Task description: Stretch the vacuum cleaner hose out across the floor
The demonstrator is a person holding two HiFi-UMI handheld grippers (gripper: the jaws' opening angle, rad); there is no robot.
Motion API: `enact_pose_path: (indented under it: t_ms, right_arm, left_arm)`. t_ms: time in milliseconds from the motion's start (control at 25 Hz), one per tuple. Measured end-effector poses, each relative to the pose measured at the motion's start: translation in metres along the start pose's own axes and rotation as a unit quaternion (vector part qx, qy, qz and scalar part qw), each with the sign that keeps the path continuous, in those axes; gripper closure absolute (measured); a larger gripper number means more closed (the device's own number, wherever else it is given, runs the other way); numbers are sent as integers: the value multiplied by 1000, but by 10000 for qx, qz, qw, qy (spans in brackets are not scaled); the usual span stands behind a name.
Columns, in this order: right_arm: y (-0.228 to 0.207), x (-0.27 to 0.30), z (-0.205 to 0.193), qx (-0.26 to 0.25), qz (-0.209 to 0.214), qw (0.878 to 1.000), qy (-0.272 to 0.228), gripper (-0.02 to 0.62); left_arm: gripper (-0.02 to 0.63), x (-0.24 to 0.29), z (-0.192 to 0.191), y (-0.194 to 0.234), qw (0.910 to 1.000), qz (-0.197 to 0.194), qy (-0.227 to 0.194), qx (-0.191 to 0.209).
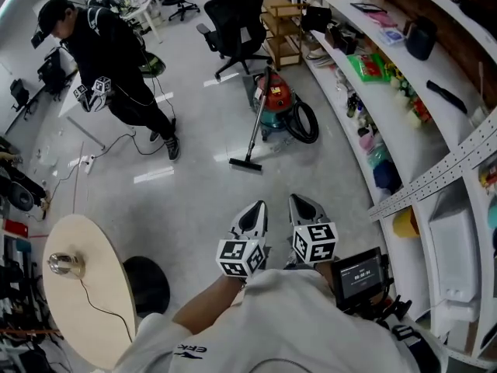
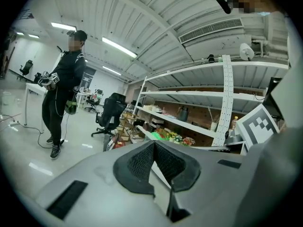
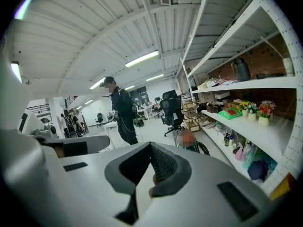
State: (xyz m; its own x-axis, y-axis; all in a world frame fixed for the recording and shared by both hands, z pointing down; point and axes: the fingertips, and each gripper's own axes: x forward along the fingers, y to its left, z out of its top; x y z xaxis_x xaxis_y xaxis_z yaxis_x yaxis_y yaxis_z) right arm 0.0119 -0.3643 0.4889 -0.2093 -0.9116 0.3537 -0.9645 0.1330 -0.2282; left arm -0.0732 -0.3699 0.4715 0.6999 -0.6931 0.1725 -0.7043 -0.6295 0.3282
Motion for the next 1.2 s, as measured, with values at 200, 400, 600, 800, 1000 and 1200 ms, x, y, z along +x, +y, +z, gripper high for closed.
enact_pose_path:
  t_ms: [200,400,600,800,1000,1200]
  right_arm:
    - [-44,30,17,48,24,10000,49,597]
    - [-63,55,29,52,67,9999,131,597]
    - [-82,96,42,51,11,9999,162,597]
    - [-93,153,65,-13,-116,9998,189,597]
    - [-100,218,95,-77,-275,9995,169,597]
    - [-95,281,128,-122,-448,9989,82,597]
  left_arm:
    - [604,53,7,-2,10000,79,-14,-32]
    - [604,82,14,9,9999,158,47,-26]
    - [604,121,20,35,9998,123,123,-33]
    - [604,171,40,73,9999,-44,126,-72]
    - [604,220,72,124,9998,-194,35,-89]
    - [604,259,107,183,9996,-268,-40,-126]
